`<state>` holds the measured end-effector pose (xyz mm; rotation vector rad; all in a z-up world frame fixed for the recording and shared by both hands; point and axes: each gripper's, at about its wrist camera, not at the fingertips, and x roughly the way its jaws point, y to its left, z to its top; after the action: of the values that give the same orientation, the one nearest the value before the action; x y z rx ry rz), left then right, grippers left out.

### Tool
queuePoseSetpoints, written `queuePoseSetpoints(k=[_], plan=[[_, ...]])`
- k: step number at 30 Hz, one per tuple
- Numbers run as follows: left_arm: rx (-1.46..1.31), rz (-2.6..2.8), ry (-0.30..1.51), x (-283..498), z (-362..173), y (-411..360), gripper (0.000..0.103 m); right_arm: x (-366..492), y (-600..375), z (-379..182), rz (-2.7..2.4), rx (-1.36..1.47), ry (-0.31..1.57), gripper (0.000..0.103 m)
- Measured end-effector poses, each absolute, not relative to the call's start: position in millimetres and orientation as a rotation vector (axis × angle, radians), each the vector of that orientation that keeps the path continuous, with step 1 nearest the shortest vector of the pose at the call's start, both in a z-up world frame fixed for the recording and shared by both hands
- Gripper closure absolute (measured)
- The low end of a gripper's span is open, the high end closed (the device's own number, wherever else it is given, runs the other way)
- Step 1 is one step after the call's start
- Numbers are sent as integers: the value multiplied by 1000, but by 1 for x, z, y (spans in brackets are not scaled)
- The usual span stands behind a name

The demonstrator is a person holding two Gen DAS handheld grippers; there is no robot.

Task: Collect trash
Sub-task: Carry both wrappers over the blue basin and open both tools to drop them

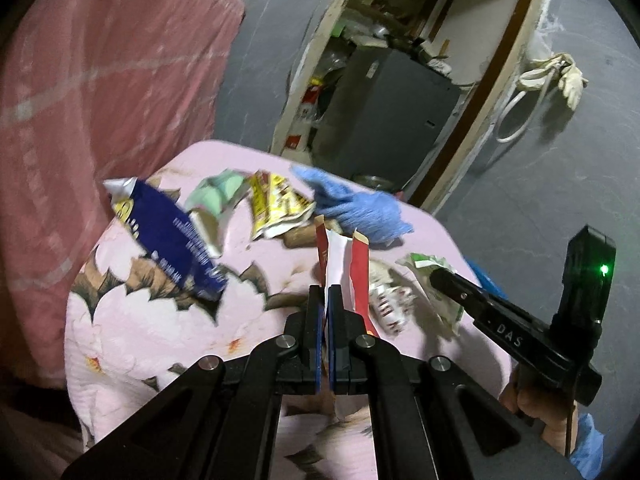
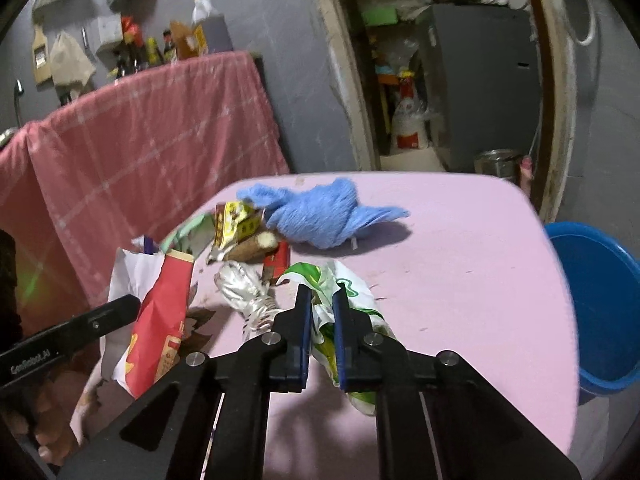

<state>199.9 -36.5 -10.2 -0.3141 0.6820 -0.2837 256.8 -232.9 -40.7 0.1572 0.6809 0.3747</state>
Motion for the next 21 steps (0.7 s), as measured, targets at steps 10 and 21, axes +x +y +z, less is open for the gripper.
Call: queuePoseSetpoints(k=[10, 21], plan=[[-268, -401, 490, 202, 33, -102, 102, 203, -293, 24, 244, 147, 382, 96], [-198, -537, 354, 237, 59, -215, 102, 186, -377, 47, 16, 100, 191, 95]])
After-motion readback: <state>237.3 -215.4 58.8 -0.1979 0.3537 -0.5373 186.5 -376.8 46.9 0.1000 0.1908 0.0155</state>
